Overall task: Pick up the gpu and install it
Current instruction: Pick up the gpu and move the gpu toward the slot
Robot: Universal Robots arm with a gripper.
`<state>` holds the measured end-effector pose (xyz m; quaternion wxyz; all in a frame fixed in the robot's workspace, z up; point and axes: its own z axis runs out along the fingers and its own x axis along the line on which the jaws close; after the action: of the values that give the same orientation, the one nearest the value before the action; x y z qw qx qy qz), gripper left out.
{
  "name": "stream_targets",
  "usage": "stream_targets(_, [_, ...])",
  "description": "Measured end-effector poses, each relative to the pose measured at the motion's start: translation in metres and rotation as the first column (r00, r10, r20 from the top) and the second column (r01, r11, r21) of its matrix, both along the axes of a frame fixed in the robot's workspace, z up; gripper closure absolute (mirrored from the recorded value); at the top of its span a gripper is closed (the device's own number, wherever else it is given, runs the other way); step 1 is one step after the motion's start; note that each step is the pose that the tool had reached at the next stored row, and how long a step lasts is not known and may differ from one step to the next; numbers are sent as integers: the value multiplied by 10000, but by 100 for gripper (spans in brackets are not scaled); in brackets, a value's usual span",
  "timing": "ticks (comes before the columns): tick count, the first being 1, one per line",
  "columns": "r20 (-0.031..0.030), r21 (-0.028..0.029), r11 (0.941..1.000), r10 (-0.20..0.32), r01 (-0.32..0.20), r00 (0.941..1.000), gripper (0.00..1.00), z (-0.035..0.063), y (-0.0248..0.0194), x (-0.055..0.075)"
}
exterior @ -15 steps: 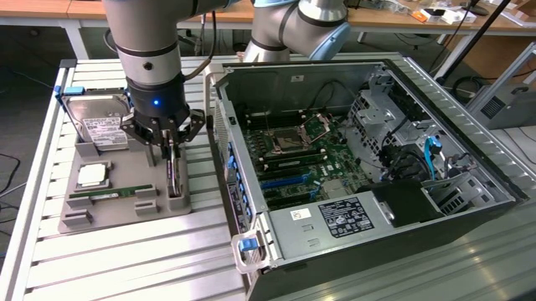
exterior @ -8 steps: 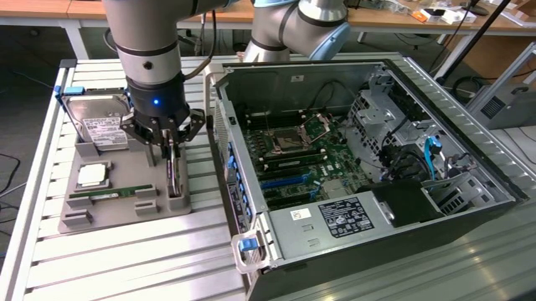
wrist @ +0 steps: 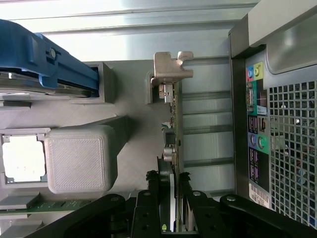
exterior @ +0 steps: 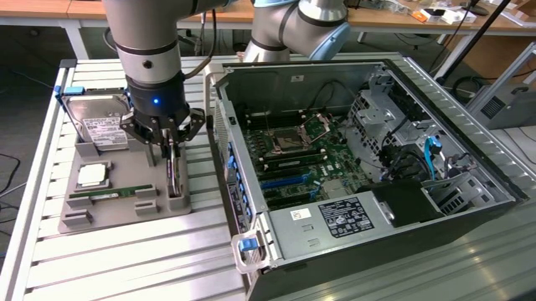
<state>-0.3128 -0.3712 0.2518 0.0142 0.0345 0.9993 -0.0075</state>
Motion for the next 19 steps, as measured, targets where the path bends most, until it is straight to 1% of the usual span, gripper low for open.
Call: stream_targets(19, [1, 0, 10000, 0, 0, 10000, 73, 37, 0, 0])
